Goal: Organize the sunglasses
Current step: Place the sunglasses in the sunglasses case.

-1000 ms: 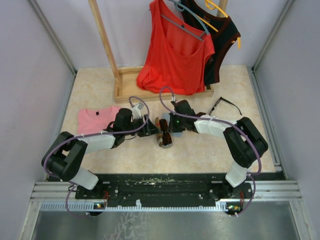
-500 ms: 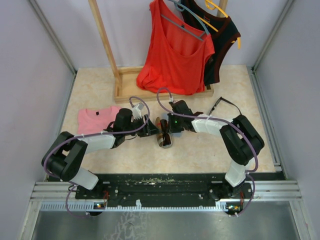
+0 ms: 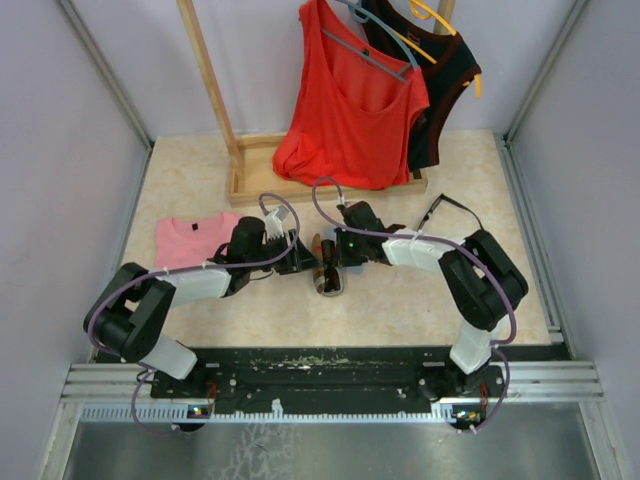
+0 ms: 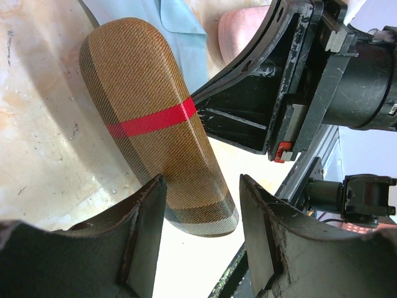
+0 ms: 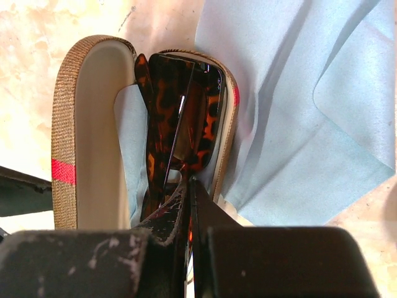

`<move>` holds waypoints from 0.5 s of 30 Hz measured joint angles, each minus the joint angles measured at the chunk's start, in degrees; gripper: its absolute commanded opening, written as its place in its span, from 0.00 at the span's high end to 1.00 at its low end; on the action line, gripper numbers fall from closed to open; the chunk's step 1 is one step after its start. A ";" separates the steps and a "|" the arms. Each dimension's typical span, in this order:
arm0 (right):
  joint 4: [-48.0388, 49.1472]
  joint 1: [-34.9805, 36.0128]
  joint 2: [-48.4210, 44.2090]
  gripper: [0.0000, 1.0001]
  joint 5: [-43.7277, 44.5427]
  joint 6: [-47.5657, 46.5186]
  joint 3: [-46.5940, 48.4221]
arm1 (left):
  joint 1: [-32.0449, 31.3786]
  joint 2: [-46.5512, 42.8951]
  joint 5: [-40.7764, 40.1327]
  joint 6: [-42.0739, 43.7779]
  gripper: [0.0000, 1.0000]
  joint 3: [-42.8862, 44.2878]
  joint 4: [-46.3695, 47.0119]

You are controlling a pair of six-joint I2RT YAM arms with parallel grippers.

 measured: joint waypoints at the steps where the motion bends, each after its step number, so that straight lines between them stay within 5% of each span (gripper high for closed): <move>1: -0.11 0.00 -0.17 1.00 0.20 -0.11 0.00 | 0.00 0.00 -0.02 0.00 0.44 0.00 -0.02; 8: -1.68 0.24 -6.47 0.93 1.18 -0.70 -0.02 | 0.00 -0.02 -0.02 0.02 0.44 0.00 -0.15; 15: 0.94 -0.70 -15.98 1.00 4.31 -0.52 -4.42 | 0.00 0.00 -0.20 0.20 0.44 0.46 -1.57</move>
